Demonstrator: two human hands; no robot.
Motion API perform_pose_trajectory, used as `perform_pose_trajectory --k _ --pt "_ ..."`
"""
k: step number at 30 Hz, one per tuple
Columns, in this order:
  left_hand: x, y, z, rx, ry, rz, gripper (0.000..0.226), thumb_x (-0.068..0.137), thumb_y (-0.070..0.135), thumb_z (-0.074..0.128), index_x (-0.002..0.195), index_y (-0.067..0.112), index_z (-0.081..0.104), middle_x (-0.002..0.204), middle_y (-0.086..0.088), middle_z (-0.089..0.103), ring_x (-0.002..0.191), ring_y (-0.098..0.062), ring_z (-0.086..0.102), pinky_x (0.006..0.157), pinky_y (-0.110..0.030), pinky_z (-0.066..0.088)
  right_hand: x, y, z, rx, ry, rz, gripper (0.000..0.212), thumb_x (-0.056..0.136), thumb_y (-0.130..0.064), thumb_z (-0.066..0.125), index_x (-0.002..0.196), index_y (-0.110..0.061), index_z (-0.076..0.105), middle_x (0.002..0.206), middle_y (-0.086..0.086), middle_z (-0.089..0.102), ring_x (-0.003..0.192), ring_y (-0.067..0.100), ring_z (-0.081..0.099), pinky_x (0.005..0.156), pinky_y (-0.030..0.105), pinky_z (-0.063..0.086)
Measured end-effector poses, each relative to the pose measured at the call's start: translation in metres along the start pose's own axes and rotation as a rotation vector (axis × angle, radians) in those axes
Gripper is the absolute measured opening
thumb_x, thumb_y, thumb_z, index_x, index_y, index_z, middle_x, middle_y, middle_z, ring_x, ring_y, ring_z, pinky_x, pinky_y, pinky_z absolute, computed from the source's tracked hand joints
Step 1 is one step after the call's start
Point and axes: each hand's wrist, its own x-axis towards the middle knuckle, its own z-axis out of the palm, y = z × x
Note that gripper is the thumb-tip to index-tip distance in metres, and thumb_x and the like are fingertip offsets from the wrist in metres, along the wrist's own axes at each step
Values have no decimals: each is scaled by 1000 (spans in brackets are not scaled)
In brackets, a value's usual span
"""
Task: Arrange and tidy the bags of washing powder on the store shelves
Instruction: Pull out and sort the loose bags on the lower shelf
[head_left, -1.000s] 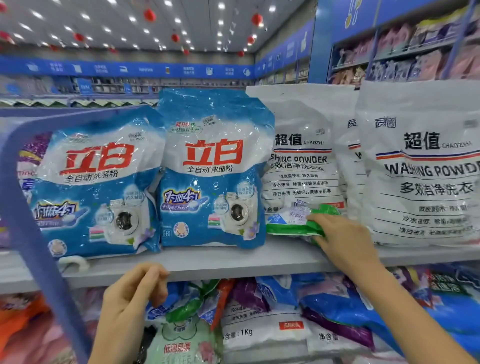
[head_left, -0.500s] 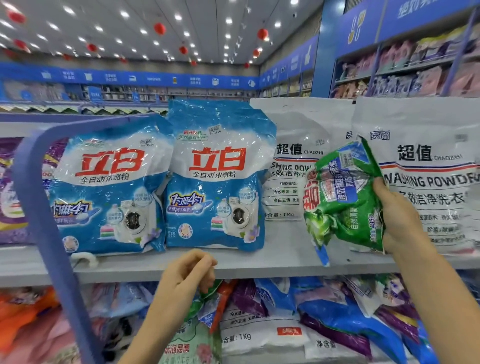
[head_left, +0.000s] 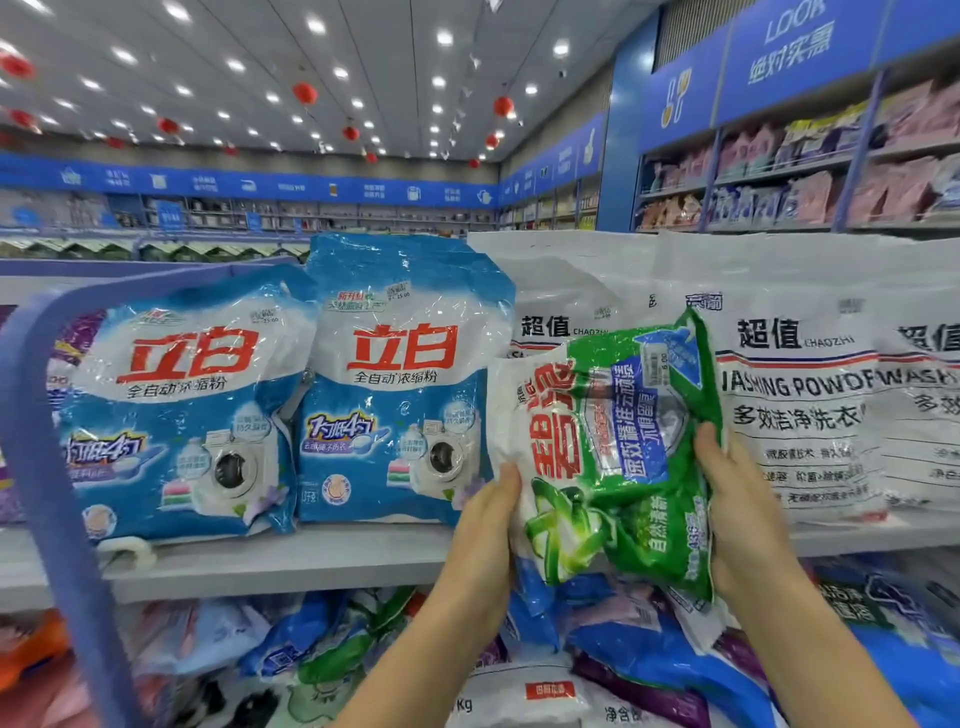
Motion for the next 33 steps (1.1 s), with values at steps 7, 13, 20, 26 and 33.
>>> perform_pose_trajectory --k 7,13,20,26,33 --pt "3 51 -17 679 -77 427 23 96 26 51 102 6 62 96 -11 71 89 -25 68 77 -40 55 -7 43 -16 20 162 177 21 99 -30 42 101 -15 57 82 2 75 71 18 72 52 35 57" --pt "18 112 0 1336 -199 626 17 92 38 53 77 34 48 70 11 55 54 3 50 50 -15 38 -14 69 -27 21 -31 356 34 96 -8 46 130 0 43 111 19 66 92 34 67 69 49 58" --pt "35 142 23 1880 -512 578 34 92 45 53 85 12 55 67 6 51 55 -5 43 53 -27 33 1 31 -28 -252 -159 -87 54 73 -52 69 121 -49 44 125 -21 56 113 -12 51 84 17 40" --pt "28 139 16 1888 -559 616 38 91 47 51 94 10 55 62 6 47 51 -6 39 52 -27 34 26 4 6 -264 -244 -126 29 70 -39 64 87 -15 62 85 4 73 78 18 70 61 26 57" --pt "21 139 -12 1918 -380 629 39 88 52 53 67 20 45 59 5 46 53 -8 41 58 -33 37 29 -28 27 -253 -392 -347 17 75 -29 63 76 -12 61 70 -1 73 61 14 70 50 24 55"
